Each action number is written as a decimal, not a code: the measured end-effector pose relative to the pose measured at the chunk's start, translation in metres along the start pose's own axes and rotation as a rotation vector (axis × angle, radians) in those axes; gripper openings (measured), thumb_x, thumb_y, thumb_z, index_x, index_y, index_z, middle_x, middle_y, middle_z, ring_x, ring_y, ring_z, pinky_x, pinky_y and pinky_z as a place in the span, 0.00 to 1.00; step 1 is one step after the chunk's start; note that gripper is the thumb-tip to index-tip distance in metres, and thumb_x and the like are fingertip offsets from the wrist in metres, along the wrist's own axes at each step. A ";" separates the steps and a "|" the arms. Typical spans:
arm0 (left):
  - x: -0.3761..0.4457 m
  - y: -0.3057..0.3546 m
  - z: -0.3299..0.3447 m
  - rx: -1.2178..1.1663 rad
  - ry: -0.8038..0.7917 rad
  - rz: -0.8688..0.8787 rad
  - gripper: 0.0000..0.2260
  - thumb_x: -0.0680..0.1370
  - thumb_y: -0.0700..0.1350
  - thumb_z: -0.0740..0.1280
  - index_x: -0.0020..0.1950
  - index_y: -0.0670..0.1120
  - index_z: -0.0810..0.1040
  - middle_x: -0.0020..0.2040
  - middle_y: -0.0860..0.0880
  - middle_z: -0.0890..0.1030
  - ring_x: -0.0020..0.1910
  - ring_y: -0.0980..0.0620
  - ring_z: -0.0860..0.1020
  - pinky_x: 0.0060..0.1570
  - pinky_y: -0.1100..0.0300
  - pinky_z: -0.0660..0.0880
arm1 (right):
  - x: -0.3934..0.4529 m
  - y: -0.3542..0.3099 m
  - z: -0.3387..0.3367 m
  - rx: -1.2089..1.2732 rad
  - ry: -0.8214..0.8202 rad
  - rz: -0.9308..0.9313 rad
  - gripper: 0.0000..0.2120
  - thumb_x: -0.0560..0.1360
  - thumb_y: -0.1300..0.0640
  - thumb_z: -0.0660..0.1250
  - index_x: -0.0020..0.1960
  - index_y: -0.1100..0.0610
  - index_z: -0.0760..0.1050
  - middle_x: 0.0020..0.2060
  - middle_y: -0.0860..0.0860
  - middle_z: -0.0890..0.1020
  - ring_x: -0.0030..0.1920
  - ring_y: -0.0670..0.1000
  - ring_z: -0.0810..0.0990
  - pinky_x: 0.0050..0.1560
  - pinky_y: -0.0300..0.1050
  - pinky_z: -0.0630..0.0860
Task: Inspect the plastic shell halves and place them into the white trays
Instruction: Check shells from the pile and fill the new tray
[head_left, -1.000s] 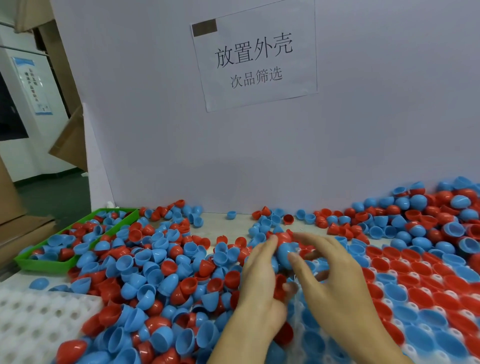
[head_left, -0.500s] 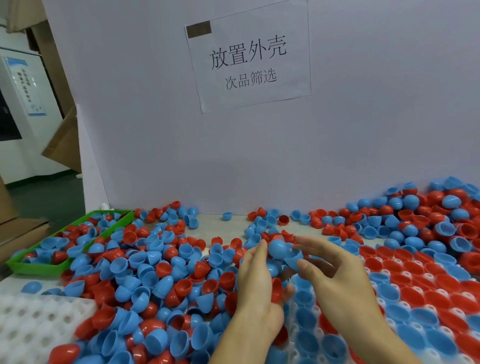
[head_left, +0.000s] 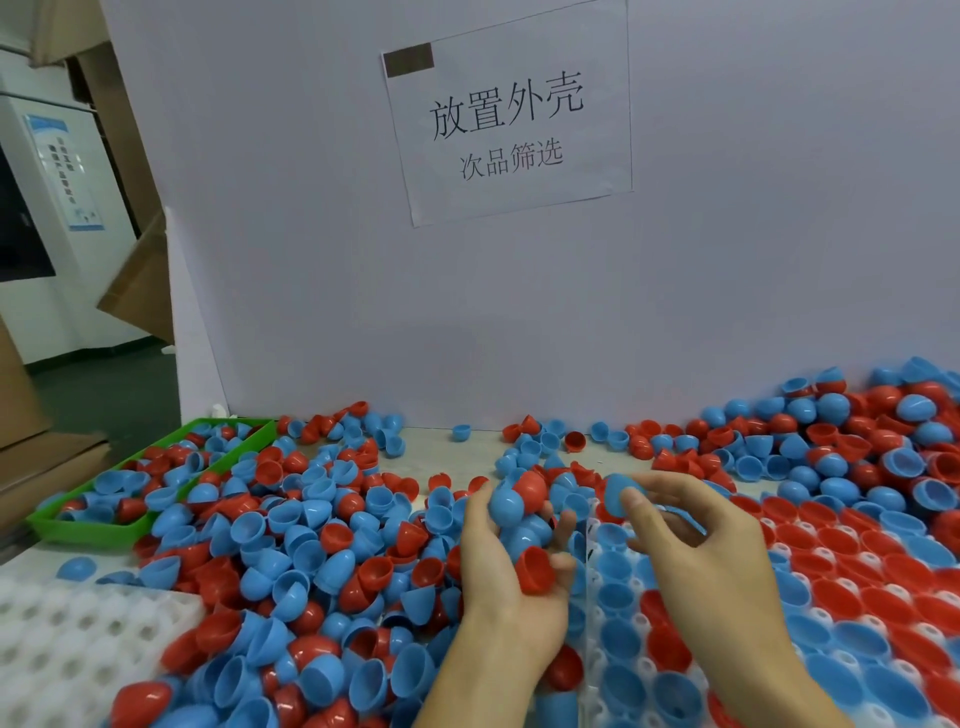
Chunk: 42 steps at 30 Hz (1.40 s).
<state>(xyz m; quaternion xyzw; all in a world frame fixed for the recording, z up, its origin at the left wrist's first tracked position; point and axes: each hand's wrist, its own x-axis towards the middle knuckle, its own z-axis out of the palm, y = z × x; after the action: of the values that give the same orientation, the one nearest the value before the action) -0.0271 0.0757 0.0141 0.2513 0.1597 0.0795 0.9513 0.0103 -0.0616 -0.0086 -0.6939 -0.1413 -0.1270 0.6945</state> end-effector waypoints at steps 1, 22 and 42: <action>0.004 -0.007 -0.009 -0.048 -0.048 -0.011 0.19 0.80 0.55 0.65 0.54 0.39 0.81 0.39 0.42 0.81 0.29 0.49 0.81 0.18 0.66 0.67 | 0.000 -0.001 0.000 -0.006 0.012 0.000 0.03 0.75 0.53 0.71 0.47 0.46 0.81 0.42 0.36 0.83 0.45 0.39 0.83 0.45 0.37 0.79; 0.013 -0.034 0.002 0.483 0.023 -0.010 0.13 0.75 0.55 0.72 0.51 0.48 0.86 0.40 0.44 0.85 0.37 0.49 0.82 0.26 0.61 0.74 | -0.006 -0.015 0.003 -0.366 -0.172 -0.184 0.14 0.75 0.54 0.72 0.50 0.35 0.75 0.44 0.39 0.77 0.47 0.35 0.74 0.43 0.29 0.71; 0.009 -0.031 -0.002 0.070 0.052 -0.187 0.29 0.74 0.65 0.68 0.49 0.37 0.86 0.46 0.37 0.86 0.42 0.41 0.86 0.50 0.48 0.82 | -0.016 -0.022 0.016 -0.115 -0.283 -0.154 0.26 0.70 0.71 0.74 0.53 0.41 0.79 0.40 0.44 0.84 0.46 0.44 0.83 0.46 0.38 0.80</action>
<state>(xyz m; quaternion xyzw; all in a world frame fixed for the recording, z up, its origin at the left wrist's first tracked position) -0.0175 0.0520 -0.0055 0.2662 0.2098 -0.0090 0.9408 -0.0128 -0.0457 0.0062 -0.7305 -0.2830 -0.0884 0.6152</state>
